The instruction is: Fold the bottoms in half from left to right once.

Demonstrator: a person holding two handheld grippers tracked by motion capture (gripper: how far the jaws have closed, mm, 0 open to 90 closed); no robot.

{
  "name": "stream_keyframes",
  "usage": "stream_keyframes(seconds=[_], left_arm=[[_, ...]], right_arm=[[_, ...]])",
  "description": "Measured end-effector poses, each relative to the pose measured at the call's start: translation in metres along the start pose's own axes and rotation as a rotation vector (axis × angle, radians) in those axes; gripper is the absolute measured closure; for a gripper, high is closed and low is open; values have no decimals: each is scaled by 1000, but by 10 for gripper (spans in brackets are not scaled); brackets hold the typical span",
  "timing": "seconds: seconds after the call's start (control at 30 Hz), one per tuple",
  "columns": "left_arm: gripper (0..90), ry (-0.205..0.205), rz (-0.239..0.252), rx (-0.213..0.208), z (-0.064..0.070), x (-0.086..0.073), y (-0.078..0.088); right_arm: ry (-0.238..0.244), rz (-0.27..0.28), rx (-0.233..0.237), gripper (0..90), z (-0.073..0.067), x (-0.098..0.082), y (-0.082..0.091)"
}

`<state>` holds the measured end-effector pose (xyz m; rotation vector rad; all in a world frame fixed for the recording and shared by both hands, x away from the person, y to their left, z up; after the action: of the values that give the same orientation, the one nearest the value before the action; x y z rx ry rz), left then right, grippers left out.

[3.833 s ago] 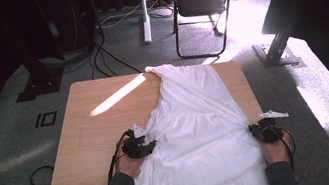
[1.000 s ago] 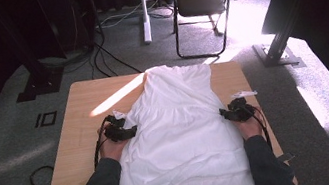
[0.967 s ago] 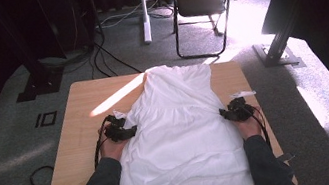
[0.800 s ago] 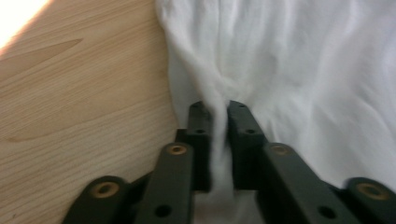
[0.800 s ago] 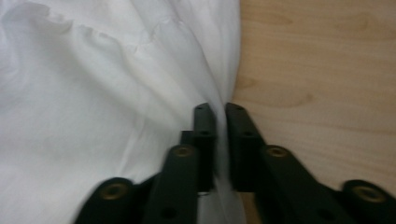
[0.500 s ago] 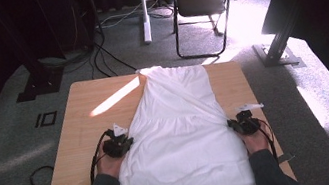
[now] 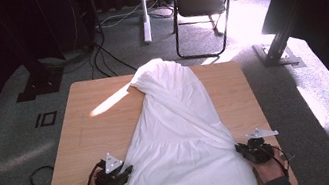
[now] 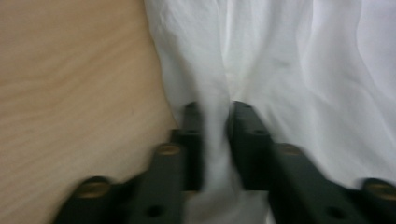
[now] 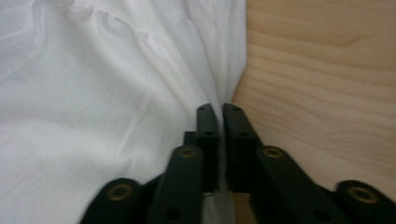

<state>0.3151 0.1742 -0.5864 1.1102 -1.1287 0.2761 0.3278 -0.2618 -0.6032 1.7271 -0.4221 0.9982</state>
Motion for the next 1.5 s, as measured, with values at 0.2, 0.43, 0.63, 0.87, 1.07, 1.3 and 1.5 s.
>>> stream_keyframes(seconds=[0.2,0.43,0.63,0.87,1.07,1.3,1.5], left_arm=[[434,21,103,36,-17,37,-4],[407,31,63,19,-38,73,-52],[409,47,-15,-1,-38,69,-89],[411,66,-18,5,-41,68,-89],[438,61,-75,17,-40,56,-95],[426,57,-33,22,-41,67,-91],[389,29,12,21,-44,102,-105]], right_arm=[[38,113,36,537,-7,50,-8],[127,128,92,547,-33,97,-51],[198,67,105,505,-58,108,-98],[115,92,0,891,-27,119,-101],[57,154,-99,886,15,123,-67],[22,50,-56,863,24,89,-98],[2,35,-67,851,26,85,-103]])
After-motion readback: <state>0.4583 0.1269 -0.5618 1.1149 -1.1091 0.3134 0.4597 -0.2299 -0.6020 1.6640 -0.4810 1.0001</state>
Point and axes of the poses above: each handheld gripper's, and its own axes: y roughly backward along the jaws, x roughly out of its top, z roughly to its right, the point moved 7 cm from there along -y, roughly forward along the jaws, and after that the axes turned 8 degrees about z, right-handed, at the moved point
